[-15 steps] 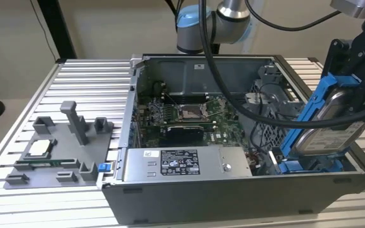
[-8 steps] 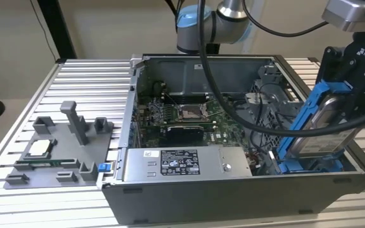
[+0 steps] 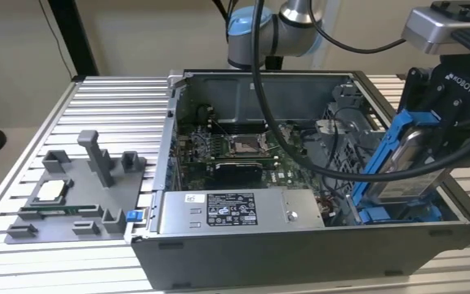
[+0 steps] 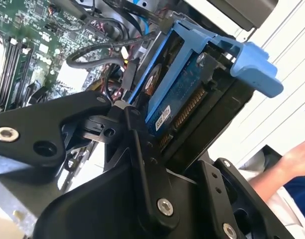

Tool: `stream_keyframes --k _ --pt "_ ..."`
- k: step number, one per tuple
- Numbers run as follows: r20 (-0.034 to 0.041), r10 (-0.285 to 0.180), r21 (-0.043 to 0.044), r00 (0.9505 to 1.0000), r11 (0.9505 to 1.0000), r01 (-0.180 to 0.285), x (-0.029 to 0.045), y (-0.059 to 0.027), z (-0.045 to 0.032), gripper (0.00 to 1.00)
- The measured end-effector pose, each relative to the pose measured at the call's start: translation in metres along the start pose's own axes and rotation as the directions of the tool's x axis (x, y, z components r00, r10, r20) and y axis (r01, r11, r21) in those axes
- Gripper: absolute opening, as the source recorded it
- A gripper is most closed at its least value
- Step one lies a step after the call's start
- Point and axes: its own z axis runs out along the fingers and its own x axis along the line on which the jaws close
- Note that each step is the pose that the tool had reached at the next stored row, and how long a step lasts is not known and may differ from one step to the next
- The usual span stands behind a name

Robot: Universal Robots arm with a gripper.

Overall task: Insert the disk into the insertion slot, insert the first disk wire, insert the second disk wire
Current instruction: 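Insert the disk into the insertion slot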

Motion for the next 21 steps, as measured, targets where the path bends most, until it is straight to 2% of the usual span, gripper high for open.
stream_keyframes --k 3,4,7,14,16,17,21 --pt "-0.0014 -0.005 0.0001 1.0 1.0 0.005 -0.0003 -0.0015 0.004 0.0" --pt "0.0002 -0.007 -0.0001 1.0 1.0 0.007 -0.0002 -0.0028 0.0055 0.0" --pt "0.001 -0.011 -0.0002 0.9999 0.9999 0.011 -0.0004 -0.0072 0.0061 0.0" --pt "0.0011 -0.012 -0.0001 0.9999 0.9999 0.012 -0.0003 -0.0081 0.0185 0.0" --pt "0.0013 -0.012 -0.0001 0.9999 0.9999 0.012 -0.0003 -0.0083 0.0201 0.0" --pt "0.0009 -0.012 -0.0005 0.9999 0.9999 0.012 -0.0003 -0.0083 0.02 1.0" --pt "0.001 -0.012 -0.0015 0.9999 0.9999 0.012 -0.0002 -0.0081 0.0199 1.0"
